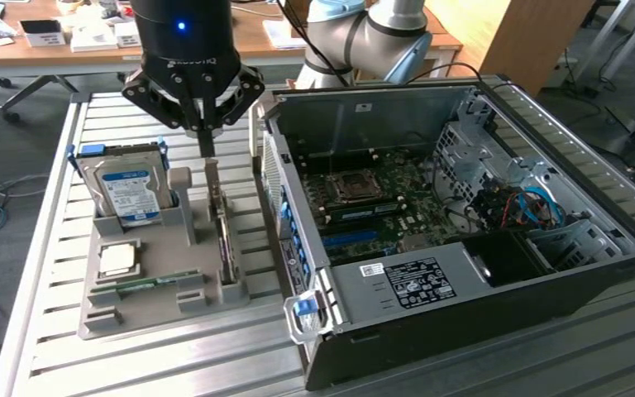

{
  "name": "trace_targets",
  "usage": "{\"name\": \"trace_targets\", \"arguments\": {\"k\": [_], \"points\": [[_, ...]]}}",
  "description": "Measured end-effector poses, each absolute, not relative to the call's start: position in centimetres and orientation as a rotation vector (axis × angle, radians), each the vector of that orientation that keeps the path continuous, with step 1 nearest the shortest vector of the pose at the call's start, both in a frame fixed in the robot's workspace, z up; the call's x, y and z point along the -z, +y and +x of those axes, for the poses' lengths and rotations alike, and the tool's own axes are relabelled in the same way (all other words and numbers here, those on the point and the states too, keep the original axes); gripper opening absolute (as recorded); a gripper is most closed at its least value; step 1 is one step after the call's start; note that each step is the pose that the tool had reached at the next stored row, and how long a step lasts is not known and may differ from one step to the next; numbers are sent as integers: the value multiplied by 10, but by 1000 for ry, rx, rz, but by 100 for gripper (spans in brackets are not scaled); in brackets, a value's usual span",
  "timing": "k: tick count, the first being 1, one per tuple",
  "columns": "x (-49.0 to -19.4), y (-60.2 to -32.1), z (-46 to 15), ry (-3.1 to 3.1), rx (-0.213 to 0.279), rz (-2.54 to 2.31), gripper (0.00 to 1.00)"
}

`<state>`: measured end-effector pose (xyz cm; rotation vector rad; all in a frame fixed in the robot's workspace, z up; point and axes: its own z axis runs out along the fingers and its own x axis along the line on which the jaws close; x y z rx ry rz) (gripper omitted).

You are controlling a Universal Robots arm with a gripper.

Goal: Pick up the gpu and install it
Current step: 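Reach for the gpu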

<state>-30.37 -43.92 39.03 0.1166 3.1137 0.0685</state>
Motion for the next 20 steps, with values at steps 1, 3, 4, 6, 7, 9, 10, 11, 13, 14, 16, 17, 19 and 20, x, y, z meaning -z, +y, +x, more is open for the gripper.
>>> {"name": "trace_targets", "arguments": {"k": [1, 3, 4, 6, 7, 9, 10, 11, 13, 14, 16, 17, 19, 20], "points": [[-390, -440, -304, 3114, -69, 117, 11], [-390, -442, -304, 3114, -69, 117, 11], [-390, -443, -304, 3114, -68, 117, 11], [-390, -443, -304, 3114, -69, 117, 11], [-390, -443, -304, 3114, -68, 117, 11], [-390, -443, -304, 3114, -69, 117, 11], [-390, -443, -304, 3114, -69, 117, 11], [-390, -443, -304, 3114, -69, 117, 11], [-390, -444, -304, 3114, -69, 117, 11], [-390, -444, -304, 3114, -69, 117, 11], [-390, -444, -304, 3114, -69, 117, 11], [-390, -444, -304, 3114, -69, 117, 11], [-390, -444, -304, 3114, -69, 116, 11], [-390, -445, -304, 3114, -69, 116, 11]]}}
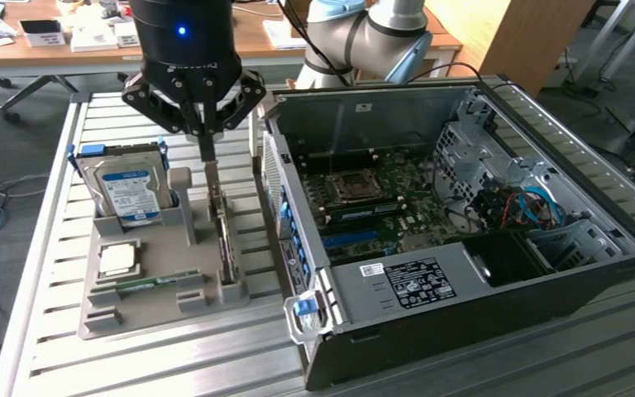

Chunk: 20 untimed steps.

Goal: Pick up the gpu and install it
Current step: 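Reach for the gpu, then pick up the gpu and move the gpu toward the slot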

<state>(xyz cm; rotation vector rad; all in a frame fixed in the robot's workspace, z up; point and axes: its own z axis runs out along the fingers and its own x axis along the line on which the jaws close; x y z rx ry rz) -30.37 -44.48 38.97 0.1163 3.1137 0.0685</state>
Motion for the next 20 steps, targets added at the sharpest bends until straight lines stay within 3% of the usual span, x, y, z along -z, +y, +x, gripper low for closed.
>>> {"name": "trace_targets", "arguments": {"k": [20], "points": [[-389, -448, -309, 3114, -68, 117, 11]]}}
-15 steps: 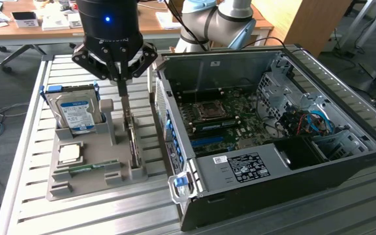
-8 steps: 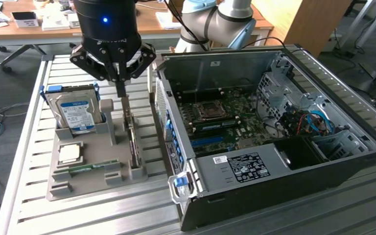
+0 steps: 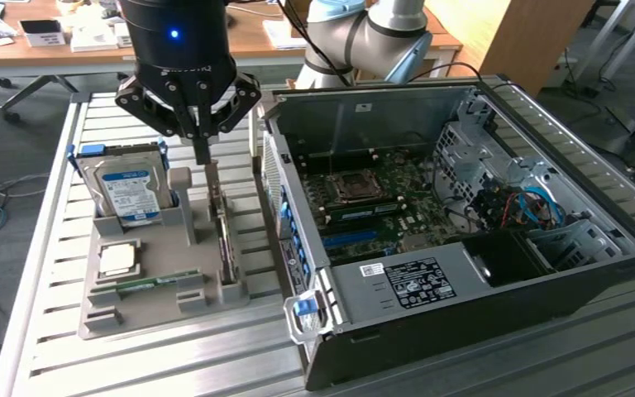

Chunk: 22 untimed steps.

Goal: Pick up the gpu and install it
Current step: 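Pick up the gpu and move the gpu toward the slot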

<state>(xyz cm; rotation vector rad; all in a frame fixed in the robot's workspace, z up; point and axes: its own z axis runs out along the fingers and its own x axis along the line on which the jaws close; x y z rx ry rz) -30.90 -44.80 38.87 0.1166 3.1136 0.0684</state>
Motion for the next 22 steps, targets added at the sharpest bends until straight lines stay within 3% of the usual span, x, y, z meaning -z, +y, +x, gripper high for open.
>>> {"name": "trace_targets", "arguments": {"k": [15, 18, 20, 21, 22], "points": [[-389, -448, -309, 3114, -68, 117, 11], [-389, -448, -309, 3114, -68, 117, 29], [-389, -448, -309, 3114, -68, 117, 29], [-389, -448, -309, 3114, -68, 117, 36], [-389, -448, -309, 3114, -68, 117, 36]]}}
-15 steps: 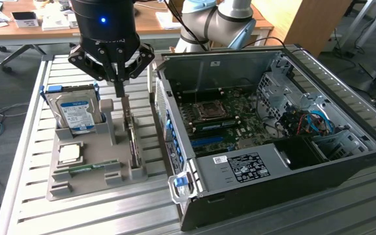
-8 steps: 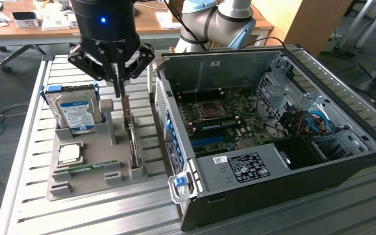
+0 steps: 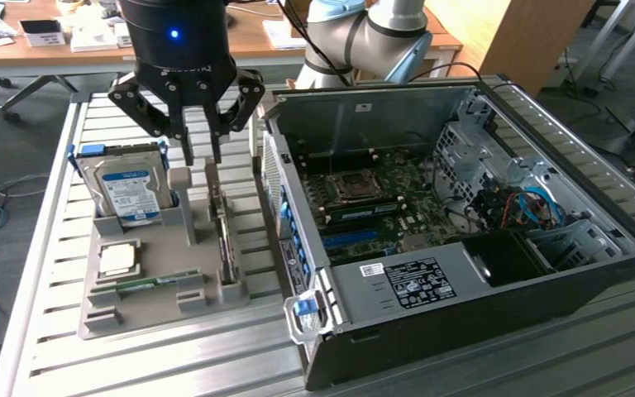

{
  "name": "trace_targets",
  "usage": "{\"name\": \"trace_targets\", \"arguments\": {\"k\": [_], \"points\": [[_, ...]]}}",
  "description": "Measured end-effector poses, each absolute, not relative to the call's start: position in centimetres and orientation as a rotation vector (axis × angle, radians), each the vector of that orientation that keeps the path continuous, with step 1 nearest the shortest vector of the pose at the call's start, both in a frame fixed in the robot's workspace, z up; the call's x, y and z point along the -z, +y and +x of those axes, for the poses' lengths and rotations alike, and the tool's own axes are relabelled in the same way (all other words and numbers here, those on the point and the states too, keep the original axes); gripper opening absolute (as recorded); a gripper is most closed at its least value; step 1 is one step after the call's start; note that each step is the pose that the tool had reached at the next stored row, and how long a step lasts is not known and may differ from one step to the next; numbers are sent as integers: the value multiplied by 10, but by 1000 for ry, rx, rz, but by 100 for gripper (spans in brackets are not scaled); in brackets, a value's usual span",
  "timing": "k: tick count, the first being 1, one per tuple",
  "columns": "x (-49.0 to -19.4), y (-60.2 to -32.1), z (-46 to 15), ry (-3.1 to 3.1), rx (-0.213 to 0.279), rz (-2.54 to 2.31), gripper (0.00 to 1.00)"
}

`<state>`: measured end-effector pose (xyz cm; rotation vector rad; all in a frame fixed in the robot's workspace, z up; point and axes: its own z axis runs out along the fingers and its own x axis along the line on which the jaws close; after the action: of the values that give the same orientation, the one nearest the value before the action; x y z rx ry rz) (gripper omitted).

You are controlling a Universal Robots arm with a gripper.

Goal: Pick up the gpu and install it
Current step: 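Pick up the gpu and move the gpu toward the slot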

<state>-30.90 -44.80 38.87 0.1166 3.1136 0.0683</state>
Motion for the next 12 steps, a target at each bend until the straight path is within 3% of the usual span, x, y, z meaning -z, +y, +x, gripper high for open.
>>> {"name": "trace_targets", "arguments": {"k": [12], "points": [[-389, -448, -309, 3114, -68, 117, 37]]}}
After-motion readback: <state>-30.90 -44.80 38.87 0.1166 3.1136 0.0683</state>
